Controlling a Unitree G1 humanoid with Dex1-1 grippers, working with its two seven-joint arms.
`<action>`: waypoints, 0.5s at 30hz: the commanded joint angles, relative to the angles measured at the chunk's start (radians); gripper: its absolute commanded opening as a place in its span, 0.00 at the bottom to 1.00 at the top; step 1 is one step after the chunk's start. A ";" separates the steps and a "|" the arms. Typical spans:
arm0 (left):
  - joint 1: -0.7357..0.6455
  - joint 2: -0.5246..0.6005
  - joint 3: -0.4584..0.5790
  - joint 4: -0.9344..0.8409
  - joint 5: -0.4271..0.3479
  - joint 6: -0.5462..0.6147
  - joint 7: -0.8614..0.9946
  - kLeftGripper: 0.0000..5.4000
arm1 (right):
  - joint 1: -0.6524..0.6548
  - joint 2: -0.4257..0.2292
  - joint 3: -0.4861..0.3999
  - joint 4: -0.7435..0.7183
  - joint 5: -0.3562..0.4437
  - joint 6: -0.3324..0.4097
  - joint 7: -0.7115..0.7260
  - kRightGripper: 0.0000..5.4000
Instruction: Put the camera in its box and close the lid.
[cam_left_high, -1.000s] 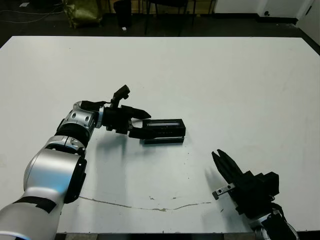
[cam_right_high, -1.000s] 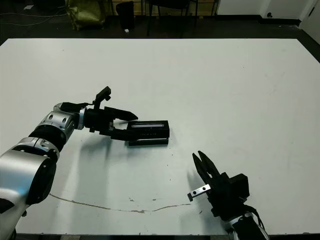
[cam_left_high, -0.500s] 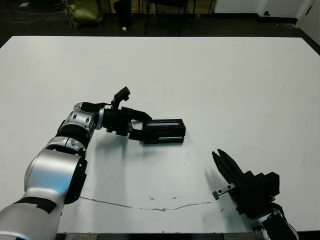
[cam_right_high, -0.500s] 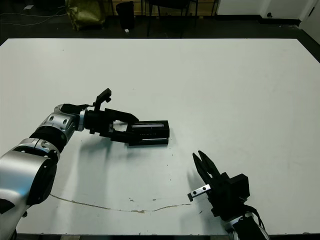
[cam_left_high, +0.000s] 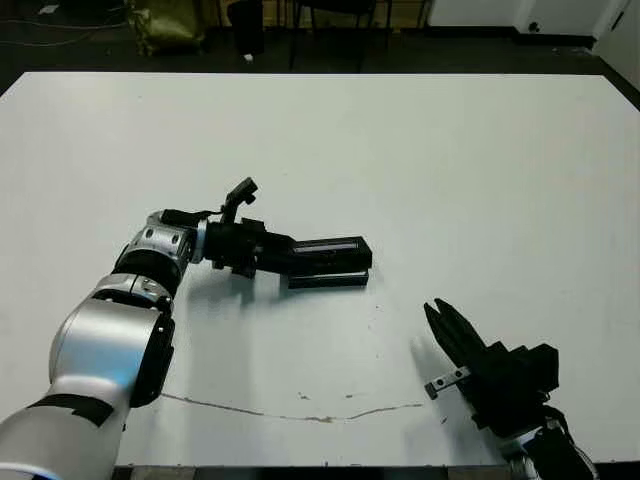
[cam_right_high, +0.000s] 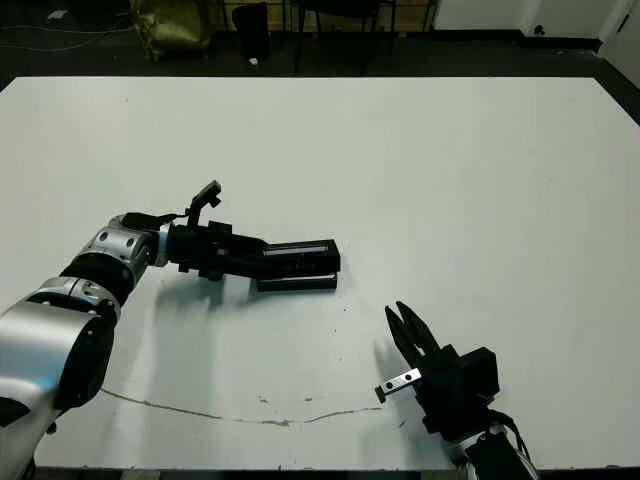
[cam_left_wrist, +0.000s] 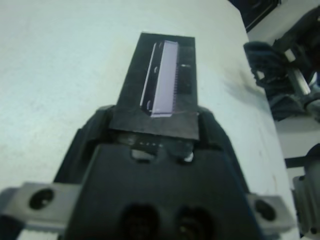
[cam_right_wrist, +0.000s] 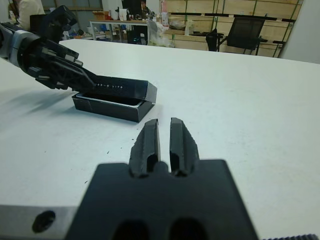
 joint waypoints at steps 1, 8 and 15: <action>0.018 -0.003 -0.003 0.009 0.010 0.018 0.026 0.42 | 0.045 -0.014 0.001 0.020 -0.003 -0.005 0.003 0.00; 0.017 -0.001 0.009 0.003 0.003 0.032 0.050 0.42 | 0.049 -0.010 0.003 0.007 -0.006 0.012 -0.006 0.00; 0.017 -0.001 0.081 -0.033 -0.062 0.014 0.134 0.42 | 0.043 -0.011 0.005 0.018 -0.012 0.000 -0.005 0.00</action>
